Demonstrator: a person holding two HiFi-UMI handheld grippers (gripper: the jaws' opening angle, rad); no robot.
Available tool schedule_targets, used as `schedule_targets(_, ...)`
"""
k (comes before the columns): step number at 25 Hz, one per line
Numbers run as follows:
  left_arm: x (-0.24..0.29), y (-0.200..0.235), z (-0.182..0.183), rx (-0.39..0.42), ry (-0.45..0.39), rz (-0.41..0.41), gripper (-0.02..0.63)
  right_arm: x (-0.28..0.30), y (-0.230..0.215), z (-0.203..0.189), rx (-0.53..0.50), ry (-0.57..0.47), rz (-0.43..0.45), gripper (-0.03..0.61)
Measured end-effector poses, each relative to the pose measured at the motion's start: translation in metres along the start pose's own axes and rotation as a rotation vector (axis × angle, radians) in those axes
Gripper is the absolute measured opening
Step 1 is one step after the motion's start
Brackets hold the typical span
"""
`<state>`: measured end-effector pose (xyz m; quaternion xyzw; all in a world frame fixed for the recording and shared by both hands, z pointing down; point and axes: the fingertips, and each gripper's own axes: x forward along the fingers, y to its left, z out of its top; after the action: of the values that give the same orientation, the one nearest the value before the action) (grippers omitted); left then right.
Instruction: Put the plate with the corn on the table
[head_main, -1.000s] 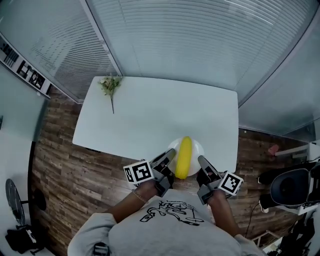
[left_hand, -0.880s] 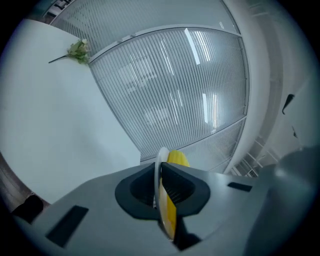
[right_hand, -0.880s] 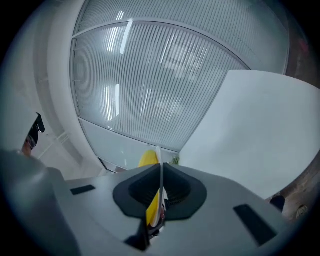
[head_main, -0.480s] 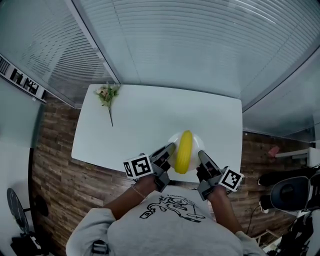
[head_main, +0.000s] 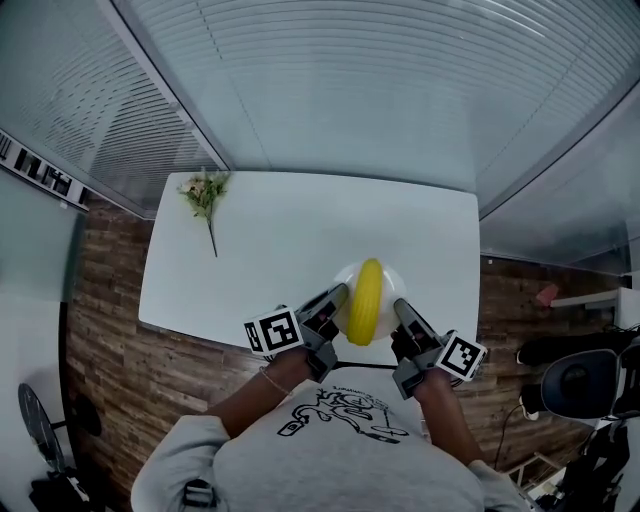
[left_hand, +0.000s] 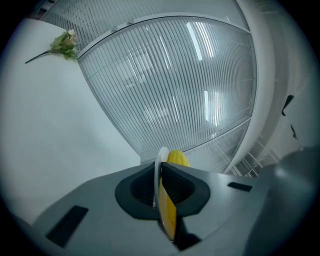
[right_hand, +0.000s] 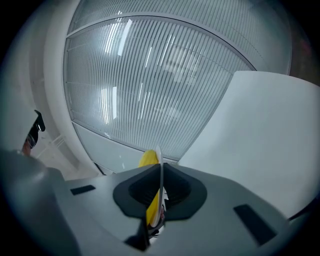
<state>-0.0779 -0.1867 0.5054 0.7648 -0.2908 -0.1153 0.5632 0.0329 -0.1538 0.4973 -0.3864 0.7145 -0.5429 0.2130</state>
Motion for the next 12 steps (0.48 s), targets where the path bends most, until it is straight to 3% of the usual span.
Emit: schedule_targets(12,0.065,-0.023,-0.033,-0.005,-0.028,0.017,0.032,-0.039,-0.024,0.062,0.005,0.019,0.019,0.018)
